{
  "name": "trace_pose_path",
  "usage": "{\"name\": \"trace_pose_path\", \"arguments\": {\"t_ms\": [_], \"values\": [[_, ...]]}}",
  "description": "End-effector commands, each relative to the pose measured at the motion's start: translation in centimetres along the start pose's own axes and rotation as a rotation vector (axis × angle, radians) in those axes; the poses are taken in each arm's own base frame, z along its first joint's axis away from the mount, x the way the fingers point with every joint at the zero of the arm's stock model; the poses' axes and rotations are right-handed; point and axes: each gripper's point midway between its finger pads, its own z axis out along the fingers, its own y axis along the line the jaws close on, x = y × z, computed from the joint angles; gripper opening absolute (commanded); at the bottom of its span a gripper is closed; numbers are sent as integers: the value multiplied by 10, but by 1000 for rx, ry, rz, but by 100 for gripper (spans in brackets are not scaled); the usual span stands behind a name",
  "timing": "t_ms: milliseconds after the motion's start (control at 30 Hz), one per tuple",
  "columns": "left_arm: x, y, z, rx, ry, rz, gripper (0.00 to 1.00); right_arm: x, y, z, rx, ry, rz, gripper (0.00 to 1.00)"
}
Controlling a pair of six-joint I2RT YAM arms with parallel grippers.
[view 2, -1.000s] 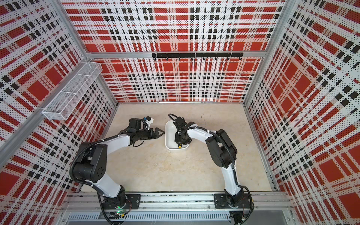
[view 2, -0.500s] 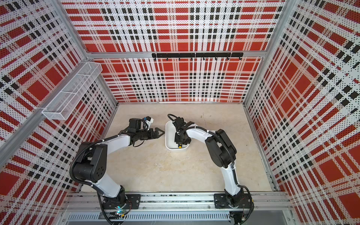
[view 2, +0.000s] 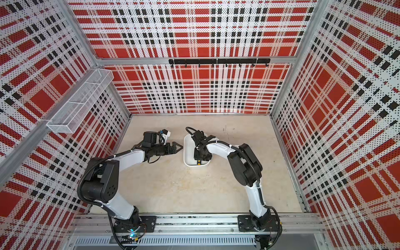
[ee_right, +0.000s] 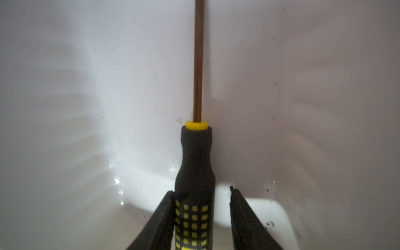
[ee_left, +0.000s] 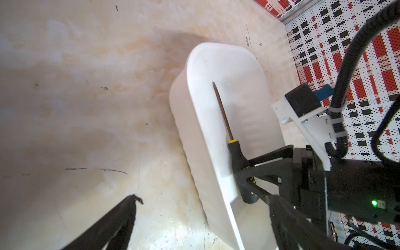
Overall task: Put the screwdriver in the bin
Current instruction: Place the screwdriver into the bin.
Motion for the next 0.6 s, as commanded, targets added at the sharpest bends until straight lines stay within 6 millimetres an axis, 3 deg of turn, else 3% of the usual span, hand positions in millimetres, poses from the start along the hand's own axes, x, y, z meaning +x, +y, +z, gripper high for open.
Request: {"name": "trace_pose_path", "arguments": {"t_ms": [0,367,567], "values": [[2,1,-2,-1,1,6,98,-8,8,-21,1,-44,-17,45],[-12,3,-15,-57,-54,25,98,-19,17,-99,-52,-163,-114,52],[-27,14,-33,-171,-116,43,98,-30,2,-146,-47,-288,-230,53]]}}
